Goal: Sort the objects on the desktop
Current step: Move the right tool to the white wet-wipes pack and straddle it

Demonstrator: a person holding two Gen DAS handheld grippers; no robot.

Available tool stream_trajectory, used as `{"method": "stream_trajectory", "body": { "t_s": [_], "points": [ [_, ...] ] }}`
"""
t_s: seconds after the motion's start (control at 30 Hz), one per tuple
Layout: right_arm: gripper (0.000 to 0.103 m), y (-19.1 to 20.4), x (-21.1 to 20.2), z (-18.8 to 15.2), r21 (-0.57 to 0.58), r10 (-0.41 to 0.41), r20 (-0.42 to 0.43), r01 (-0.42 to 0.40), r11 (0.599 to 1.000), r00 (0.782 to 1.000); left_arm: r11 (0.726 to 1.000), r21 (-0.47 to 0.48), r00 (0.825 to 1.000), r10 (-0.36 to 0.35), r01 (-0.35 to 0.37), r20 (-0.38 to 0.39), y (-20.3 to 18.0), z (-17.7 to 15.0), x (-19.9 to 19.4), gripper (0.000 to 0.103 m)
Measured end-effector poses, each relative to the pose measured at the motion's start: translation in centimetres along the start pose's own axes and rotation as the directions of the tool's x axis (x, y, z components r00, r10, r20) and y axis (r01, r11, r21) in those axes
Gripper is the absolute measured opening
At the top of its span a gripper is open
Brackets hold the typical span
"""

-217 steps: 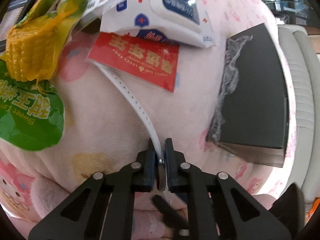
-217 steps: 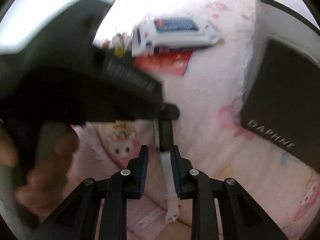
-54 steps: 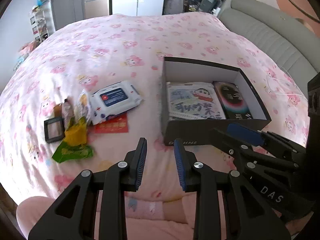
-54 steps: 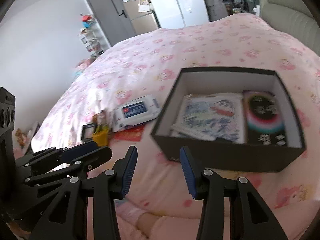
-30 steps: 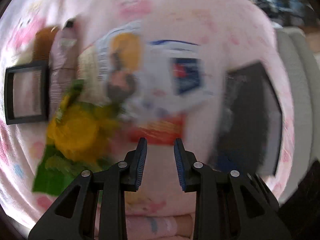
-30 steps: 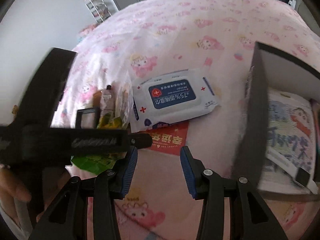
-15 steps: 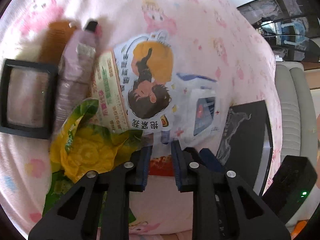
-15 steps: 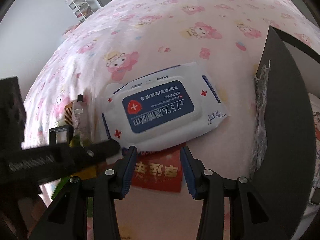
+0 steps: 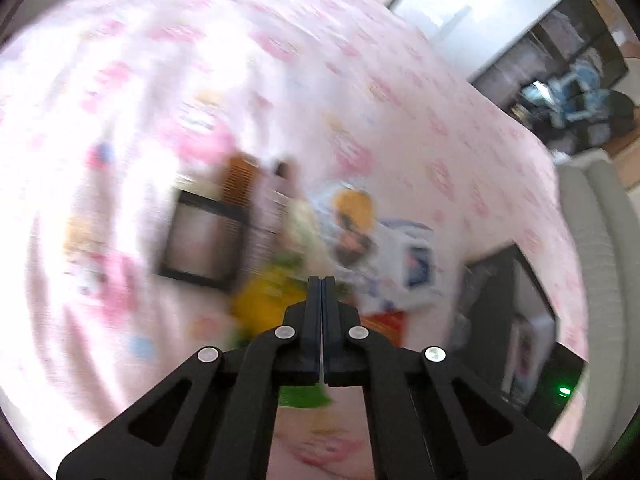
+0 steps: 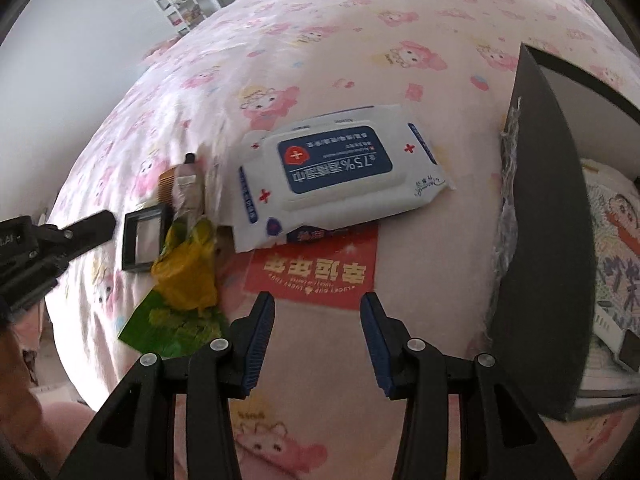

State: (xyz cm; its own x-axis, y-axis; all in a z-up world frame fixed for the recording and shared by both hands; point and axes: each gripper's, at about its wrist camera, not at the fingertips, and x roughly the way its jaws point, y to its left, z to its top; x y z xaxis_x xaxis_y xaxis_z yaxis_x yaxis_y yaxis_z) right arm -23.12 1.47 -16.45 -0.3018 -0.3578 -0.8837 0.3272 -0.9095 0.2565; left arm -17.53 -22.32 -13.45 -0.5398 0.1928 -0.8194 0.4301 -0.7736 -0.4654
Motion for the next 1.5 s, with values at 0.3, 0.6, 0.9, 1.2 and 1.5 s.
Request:
{"method": "stream_trajectory", "body": {
  "t_s": [0.3,0.6,0.9,1.2,1.5],
  "points": [
    [0.04,-0.3,0.9,1.8,0.021,-0.057,0.019,0.056,0.998,0.998,0.991,-0.061,0.96,-0.134,0.123,-0.246,-1.6,-0.3,7.4,0.0],
    [0.041,-1.3,2.3,3.1,0.07,-0.099,0.007,0.098,0.993,0.995,0.985,-0.134,0.936,-0.145,0.107,-0.322,-2.1,-0.3,12.6,0.004],
    [0.04,-1.3,2.1,3.2,0.087,-0.104,0.022,0.102,0.991,0.994,0.982,-0.151,0.957,-0.146,0.11,-0.251,-2.1,0.3,11.9,0.016],
    [0.057,-3.4,4.4,6.9,0.154,-0.164,0.001,0.161,0.975,0.987,0.99,-0.122,0.954,-0.106,0.075,-0.281,-3.6,0.7,15.0,0.006],
    [0.067,-3.4,4.5,7.2,0.157,-0.137,0.03,0.131,0.979,0.99,0.975,-0.125,0.97,-0.199,0.182,-0.141,-3.5,2.4,10.0,0.0]
  ]
}}
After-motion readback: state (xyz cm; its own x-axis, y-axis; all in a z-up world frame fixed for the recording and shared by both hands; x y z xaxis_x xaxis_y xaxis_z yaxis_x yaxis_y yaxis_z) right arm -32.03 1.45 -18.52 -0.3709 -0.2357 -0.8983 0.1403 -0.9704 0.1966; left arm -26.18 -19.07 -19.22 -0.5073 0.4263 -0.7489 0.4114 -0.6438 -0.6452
